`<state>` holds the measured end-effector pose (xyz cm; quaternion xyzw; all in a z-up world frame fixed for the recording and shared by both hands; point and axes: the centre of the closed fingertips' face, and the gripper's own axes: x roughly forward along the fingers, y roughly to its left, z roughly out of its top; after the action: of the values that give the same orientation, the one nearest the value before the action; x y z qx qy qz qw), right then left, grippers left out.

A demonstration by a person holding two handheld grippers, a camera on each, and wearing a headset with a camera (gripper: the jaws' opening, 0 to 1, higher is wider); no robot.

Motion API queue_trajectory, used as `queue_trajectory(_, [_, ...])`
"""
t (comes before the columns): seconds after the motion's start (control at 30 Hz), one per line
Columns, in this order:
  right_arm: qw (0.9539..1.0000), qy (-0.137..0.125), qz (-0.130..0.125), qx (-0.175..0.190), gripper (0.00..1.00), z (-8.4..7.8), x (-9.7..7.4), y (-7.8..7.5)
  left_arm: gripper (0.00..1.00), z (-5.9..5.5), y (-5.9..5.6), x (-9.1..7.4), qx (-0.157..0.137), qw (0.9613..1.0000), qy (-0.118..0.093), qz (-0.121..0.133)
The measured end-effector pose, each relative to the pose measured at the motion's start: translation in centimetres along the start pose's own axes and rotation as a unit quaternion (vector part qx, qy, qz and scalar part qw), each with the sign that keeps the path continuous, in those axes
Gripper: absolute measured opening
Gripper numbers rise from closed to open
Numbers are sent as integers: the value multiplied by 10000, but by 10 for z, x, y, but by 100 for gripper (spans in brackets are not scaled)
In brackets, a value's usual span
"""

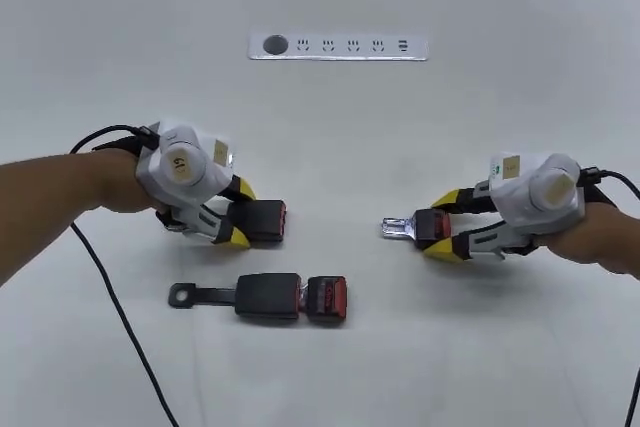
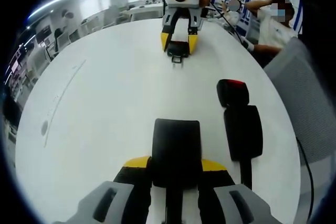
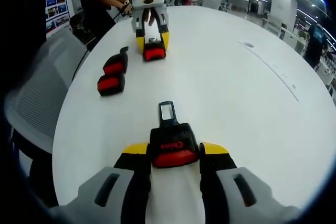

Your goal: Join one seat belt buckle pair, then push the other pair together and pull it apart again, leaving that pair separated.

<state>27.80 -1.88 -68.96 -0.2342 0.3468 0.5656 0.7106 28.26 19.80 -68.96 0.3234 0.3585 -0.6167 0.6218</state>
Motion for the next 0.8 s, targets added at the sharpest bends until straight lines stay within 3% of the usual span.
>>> queue_trajectory(0.17, [10000,-1,17,2,35,-1,1,0,35,-4,2,1,-20,10000,-17,-7])
queue_trajectory(0.4, [10000,43,-13,-9,36,-2,1,-2,35,1,0,0,-83,10000,-19,25])
queue_trajectory(0.47, [9995,127,-221,159,39,-4,0,-6,36,3,-1,0,-335,9994,-90,68])
queue_trajectory(0.5, [9984,3,-335,456,42,2,-1,-6,37,3,-1,0,-323,9994,-88,77])
queue_trajectory(0.53, [9982,-126,-260,521,46,7,-2,-3,37,6,-4,-1,-268,9996,-53,86])
queue_trajectory(0.57, [9970,-281,-359,629,51,10,-2,-6,41,7,-6,-1,-371,9993,-38,65])
queue_trajectory(0.6, [9964,-274,-464,650,58,10,-3,-9,45,8,-8,-2,-487,9988,-62,17])
queue_trajectory(0.7, [9911,-328,-861,958,66,7,-9,-20,66,7,4,-5,-930,9947,-206,387])
queue_trajectory(0.77, [9852,-542,-1114,1182,72,11,-14,-23,69,12,8,-13,-1063,9917,-400,608])
queue_trajectory(0.8, [9836,-641,-1310,1061,74,14,-20,-24,70,14,10,-19,-1287,9874,-533,749])
